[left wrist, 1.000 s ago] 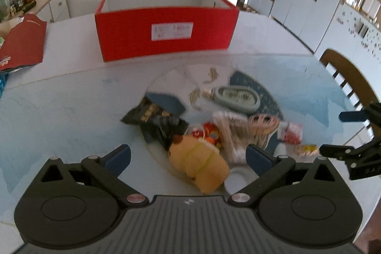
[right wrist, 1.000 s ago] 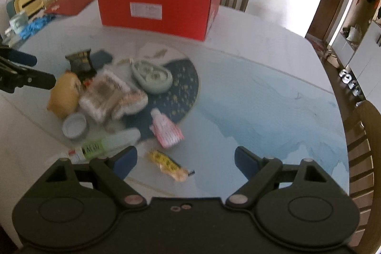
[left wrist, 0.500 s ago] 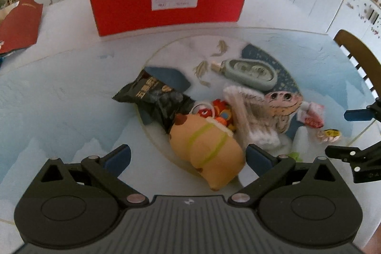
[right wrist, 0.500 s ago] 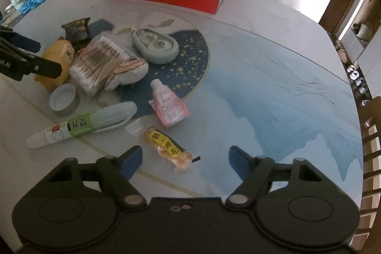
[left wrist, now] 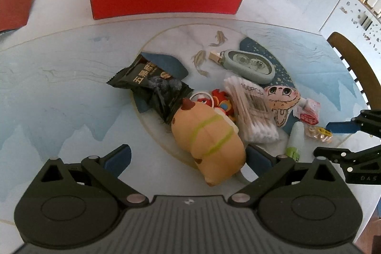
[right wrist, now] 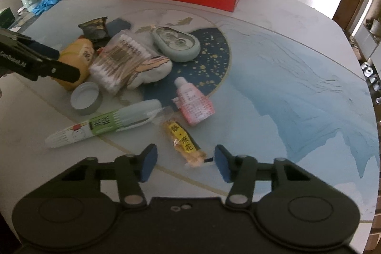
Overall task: Organize objects
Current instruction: 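Grasp the yellow pig plush with the left tool while the right tool grasps the bagged snack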
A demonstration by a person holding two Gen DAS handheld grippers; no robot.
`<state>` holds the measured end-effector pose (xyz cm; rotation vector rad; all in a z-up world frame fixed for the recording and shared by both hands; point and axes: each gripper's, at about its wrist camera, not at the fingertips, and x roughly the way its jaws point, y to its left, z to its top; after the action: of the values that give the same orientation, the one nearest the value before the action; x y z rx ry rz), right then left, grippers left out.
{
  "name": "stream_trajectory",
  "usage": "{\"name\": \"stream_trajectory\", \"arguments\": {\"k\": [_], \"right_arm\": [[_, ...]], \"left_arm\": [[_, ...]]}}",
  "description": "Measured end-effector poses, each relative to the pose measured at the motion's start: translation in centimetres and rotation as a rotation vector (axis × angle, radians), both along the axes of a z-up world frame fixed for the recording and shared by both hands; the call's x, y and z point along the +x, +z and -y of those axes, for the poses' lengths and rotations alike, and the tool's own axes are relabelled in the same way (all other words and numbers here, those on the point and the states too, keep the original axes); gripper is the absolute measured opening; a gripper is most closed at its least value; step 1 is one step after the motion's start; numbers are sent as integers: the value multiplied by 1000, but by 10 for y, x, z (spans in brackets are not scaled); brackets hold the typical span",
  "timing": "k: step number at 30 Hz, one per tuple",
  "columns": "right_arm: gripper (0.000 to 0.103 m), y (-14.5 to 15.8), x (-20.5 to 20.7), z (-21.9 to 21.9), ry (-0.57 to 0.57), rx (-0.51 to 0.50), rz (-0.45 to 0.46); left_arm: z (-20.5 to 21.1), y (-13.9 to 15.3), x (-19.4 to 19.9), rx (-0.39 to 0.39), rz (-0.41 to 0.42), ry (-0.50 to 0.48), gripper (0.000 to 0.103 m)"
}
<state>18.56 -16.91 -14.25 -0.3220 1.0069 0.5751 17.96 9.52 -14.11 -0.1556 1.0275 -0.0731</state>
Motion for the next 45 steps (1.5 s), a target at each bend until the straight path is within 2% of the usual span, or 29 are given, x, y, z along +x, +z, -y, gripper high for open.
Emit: {"name": "stream_trajectory", "arguments": {"k": [6, 10, 13, 15, 24, 34, 35, 36, 37, 39, 41, 42, 43, 44, 45], "right_arm": [[30, 2, -6, -3, -2, 17, -5], [28, 4, -11, -3, -16, 25, -3], [27, 6, -14, -2, -19, 30, -1], [27, 9, -15, -1, -20, 44, -3], [26, 23, -25, 2, -34, 104, -1], [25, 45, -30, 6, -53, 133, 37], [24, 46, -30, 6, -53, 128, 44], [18, 48, -30, 6, -55, 126, 49], [1, 50, -29, 7, -58, 130, 48], [0, 52, -28, 9, -67, 129, 49], [0, 51, -28, 9, -20, 134, 47], [1, 50, -29, 10, -7, 123, 49], [8, 49, -30, 10, 4, 116, 51], [15, 48, -31, 10, 22, 110, 49], [28, 48, -31, 11, 40, 106, 47]], "left_arm": [[-3, 6, -3, -51, 31, 0, 82], [2, 8, -3, -70, 30, -24, 61], [9, 8, -2, -56, 17, -42, 54], [11, 9, -3, -63, 15, -47, 43], [15, 14, -13, -39, 40, -62, 39], [24, 30, -28, -68, 67, -79, 39], [25, 31, -30, -71, 69, -80, 39], [26, 33, -31, -75, 69, -80, 39], [27, 34, -32, -78, 71, -80, 39], [29, 38, -35, -78, 79, -81, 39], [30, 40, -38, -84, 81, -83, 39], [31, 40, -39, -79, 82, -86, 39], [33, 40, -40, -69, 84, -88, 39], [34, 40, -41, -60, 84, -91, 39], [34, 40, -42, -55, 82, -91, 39]]}}
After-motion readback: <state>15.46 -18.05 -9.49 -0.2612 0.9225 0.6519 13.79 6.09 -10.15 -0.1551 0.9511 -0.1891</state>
